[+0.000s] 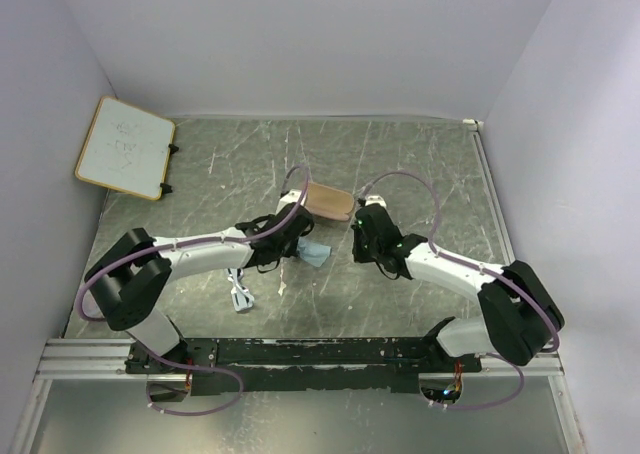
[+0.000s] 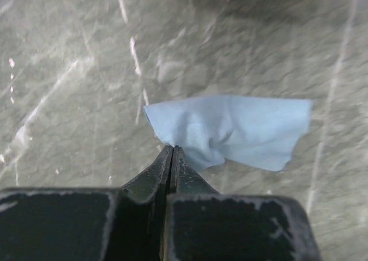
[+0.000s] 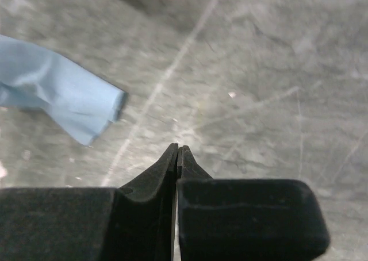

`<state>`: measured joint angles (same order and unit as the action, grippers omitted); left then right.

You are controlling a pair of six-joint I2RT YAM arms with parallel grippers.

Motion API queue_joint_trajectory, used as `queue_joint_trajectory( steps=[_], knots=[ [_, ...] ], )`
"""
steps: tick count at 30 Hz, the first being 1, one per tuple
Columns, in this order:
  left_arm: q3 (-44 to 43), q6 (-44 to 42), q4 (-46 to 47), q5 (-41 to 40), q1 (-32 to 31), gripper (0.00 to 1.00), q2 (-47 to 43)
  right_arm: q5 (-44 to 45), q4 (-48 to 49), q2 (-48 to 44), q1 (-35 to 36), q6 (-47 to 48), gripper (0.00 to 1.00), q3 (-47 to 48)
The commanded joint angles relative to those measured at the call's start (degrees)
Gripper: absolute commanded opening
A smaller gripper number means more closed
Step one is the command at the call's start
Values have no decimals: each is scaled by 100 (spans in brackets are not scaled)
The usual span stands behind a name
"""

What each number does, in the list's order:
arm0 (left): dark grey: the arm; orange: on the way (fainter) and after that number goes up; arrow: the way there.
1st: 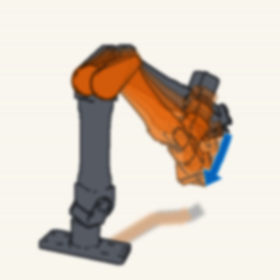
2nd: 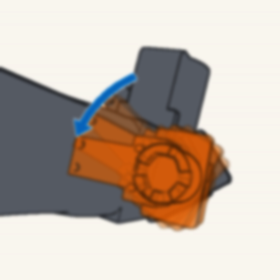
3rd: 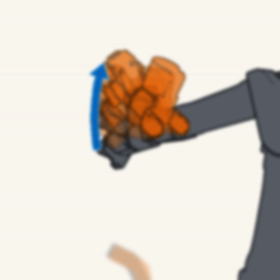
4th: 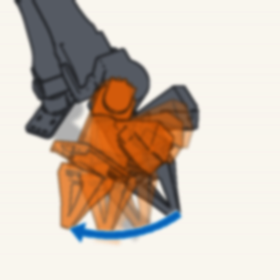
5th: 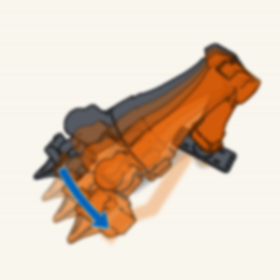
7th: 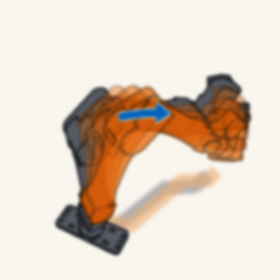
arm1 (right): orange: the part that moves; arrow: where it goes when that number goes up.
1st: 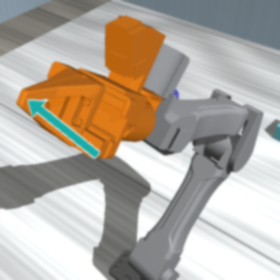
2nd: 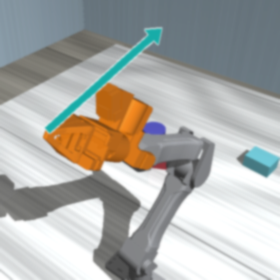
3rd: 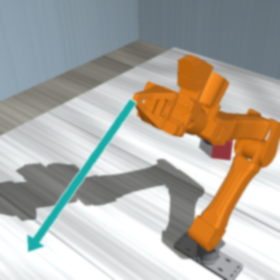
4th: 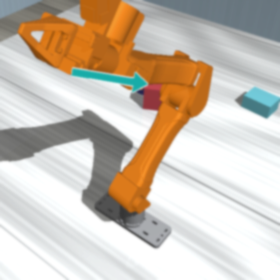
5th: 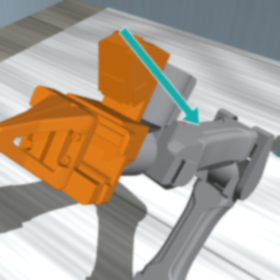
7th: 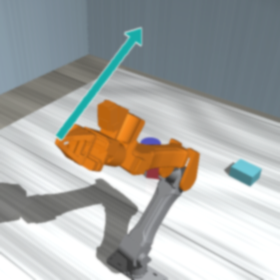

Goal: Organize the sunglasses
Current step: Place the glasses cleaning cloth at the center of the board.

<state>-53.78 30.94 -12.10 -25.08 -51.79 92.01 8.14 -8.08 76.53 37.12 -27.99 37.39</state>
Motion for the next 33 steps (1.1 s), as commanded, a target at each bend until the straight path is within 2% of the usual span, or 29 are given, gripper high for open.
queue_joint_trajectory(
  steps=[1, 11, 15, 20, 27, 33],
  knots=[
    [245, 110, -113, -190, 53, 7, -22, 214, 56, 28, -56, 48, 0, -294],
    [174, 117, -57, -91, -44, 7, 384, 240, 263, 203, -25, 47, 0, -370],
    [69, 149, -259, -375, -57, 11, 510, 262, 300, 306, 18, 48, 0, -317],
    [30, 161, -365, -636, -56, 11, 547, 135, 519, 355, 54, 47, 0, -307],
    [-1, 190, -343, -769, -44, 12, 579, -98, 1074, 543, 80, 11, 8, -287],
    [13, 164, -269, -793, -10, 31, 422, -399, 1464, 893, 82, -13, 11, -129]
  ],
)
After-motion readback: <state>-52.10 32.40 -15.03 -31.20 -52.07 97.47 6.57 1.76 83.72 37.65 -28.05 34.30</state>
